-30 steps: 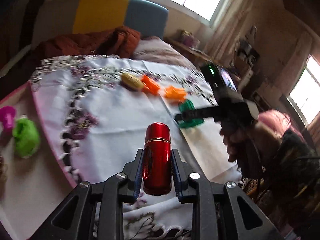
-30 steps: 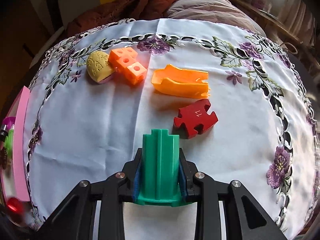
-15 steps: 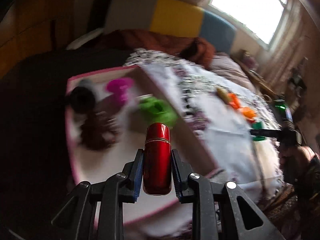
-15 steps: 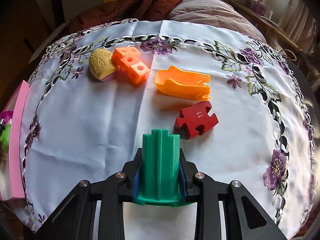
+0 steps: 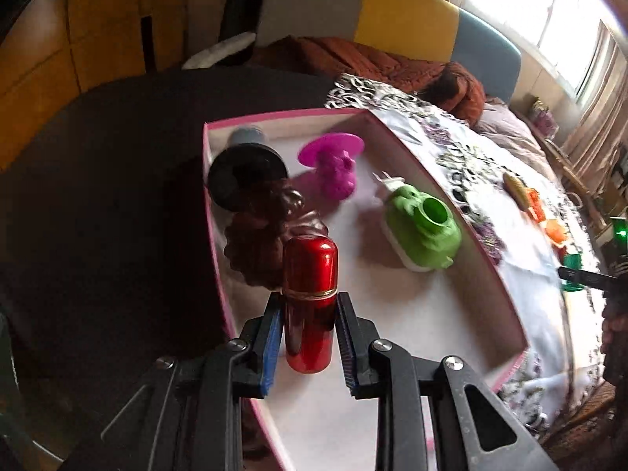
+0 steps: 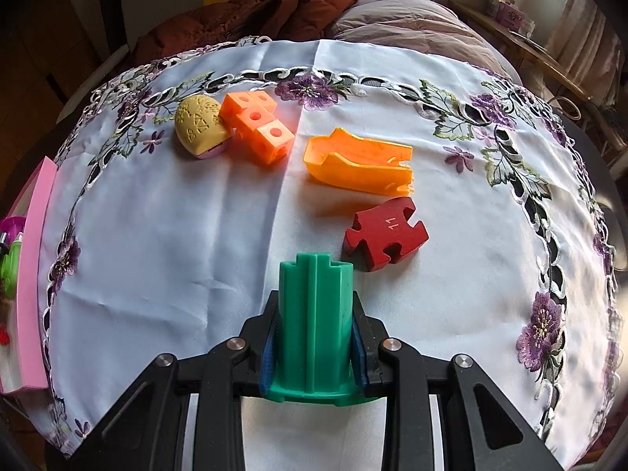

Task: Organize rigid objects
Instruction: 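Carry the red cylinder into the tray and open the left gripper, then carry the teal fluted piece into the tray and release it with the right gripper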

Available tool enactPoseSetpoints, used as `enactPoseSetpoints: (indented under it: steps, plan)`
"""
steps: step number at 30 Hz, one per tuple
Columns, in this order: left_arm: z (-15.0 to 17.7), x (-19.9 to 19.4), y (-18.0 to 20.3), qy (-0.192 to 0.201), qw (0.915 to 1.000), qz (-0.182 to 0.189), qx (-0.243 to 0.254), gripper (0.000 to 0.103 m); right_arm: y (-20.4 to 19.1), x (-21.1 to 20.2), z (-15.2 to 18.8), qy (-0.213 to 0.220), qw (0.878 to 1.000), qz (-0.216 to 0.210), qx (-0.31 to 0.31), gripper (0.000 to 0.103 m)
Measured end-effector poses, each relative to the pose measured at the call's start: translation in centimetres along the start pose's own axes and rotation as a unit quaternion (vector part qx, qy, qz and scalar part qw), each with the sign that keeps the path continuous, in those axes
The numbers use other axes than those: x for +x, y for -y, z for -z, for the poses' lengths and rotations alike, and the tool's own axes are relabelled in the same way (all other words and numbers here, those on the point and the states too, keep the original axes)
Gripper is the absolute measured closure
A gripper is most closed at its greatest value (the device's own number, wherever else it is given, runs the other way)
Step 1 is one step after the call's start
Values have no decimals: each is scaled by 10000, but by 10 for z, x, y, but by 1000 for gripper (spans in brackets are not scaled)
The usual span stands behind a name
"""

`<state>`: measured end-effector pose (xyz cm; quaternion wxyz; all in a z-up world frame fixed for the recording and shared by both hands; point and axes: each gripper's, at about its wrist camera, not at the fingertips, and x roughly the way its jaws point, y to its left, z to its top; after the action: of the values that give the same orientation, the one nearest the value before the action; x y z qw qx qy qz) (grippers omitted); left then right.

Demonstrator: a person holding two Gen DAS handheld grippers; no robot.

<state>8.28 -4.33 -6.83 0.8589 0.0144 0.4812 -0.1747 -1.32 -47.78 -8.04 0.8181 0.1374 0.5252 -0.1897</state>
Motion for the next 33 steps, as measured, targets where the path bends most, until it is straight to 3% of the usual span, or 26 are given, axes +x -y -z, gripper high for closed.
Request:
enactPoseSetpoints:
  steps: [6,16,33]
  plan:
    - [-8,10,-12,-7,9997,-224,8,77,0,0,0,5,10000,17,-16,72]
    - [1,-3,-13,31,9996,-217,-181,71,-1,-1,1,6,10000,25,-5,72]
    - [16,-28,2,130,9996,228,-104,71,-2,-1,1,1,10000,59,-13,72]
